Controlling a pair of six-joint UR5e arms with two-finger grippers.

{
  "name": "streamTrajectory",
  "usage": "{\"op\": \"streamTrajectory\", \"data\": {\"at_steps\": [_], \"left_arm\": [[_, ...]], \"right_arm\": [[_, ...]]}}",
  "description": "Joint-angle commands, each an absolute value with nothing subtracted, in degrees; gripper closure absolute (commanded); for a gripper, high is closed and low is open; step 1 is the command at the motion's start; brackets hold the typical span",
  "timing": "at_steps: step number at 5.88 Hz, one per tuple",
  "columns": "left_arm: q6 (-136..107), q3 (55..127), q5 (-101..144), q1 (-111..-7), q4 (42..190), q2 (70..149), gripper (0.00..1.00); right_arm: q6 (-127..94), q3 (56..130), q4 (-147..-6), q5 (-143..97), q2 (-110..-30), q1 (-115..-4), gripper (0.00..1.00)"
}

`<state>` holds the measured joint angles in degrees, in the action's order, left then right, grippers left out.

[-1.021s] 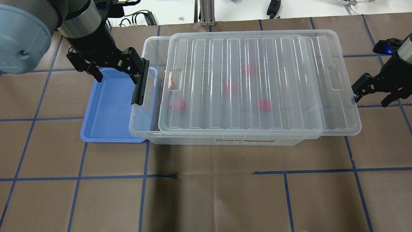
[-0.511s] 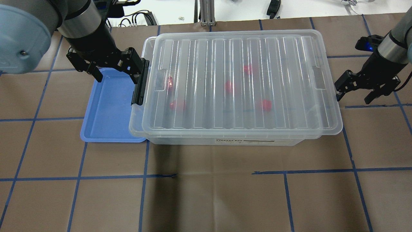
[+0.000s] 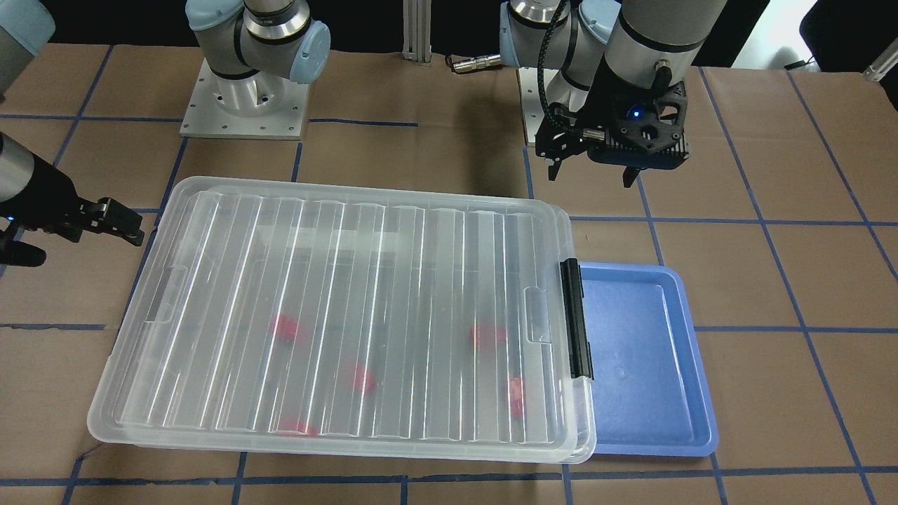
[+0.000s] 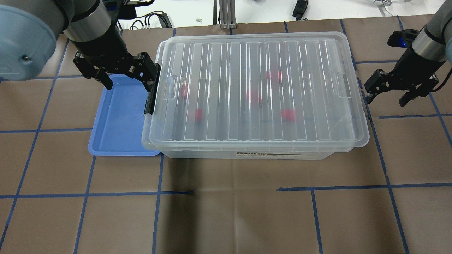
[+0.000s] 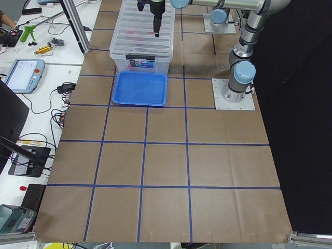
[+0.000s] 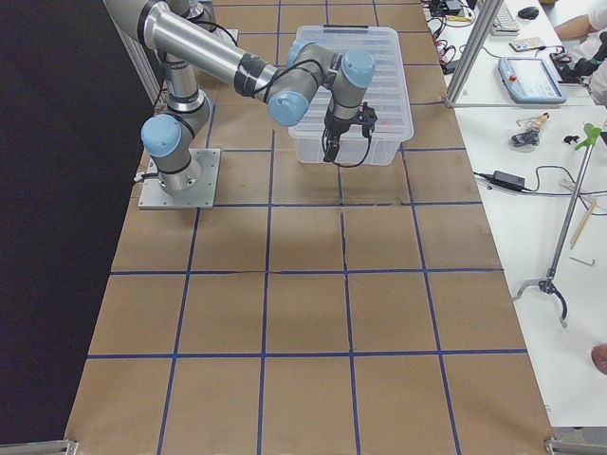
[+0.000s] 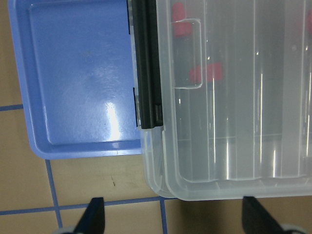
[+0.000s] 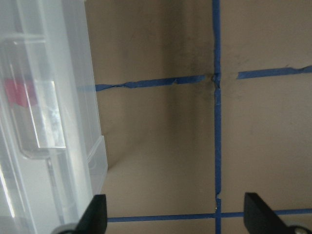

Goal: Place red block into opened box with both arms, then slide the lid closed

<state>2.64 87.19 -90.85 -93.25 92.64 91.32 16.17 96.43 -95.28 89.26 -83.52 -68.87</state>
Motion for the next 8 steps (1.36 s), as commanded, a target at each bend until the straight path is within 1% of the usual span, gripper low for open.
{"op": "streamTrajectory", "data": {"at_steps": [1,3,4,5,8], "left_arm": [[2.6,87.2,-90.8,-93.3,92.6,91.3,0.02],[2.9,87.2,-90.7,-93.1,92.6,91.3,0.02],[2.9,87.3,-90.7,-92.8,92.6,91.3,0.02],[2.9,87.2,-90.5,-92.7,92.6,91.3,0.02],[2.8,86.8,-90.4,-92.7,92.6,91.3,0.02]], "right_arm": [[14.7,87.1,-87.3,90.2,-85.2,-70.6,0.00],[-2.0,81.3,-84.8,90.2,-85.0,-83.9,0.00],[-7.1,80.7,-84.8,90.1,-84.7,-88.4,0.00],[-7.3,80.7,-84.8,90.0,-84.7,-89.9,0.00],[-7.2,81.1,-84.8,90.1,-84.5,-89.8,0.00]]}}
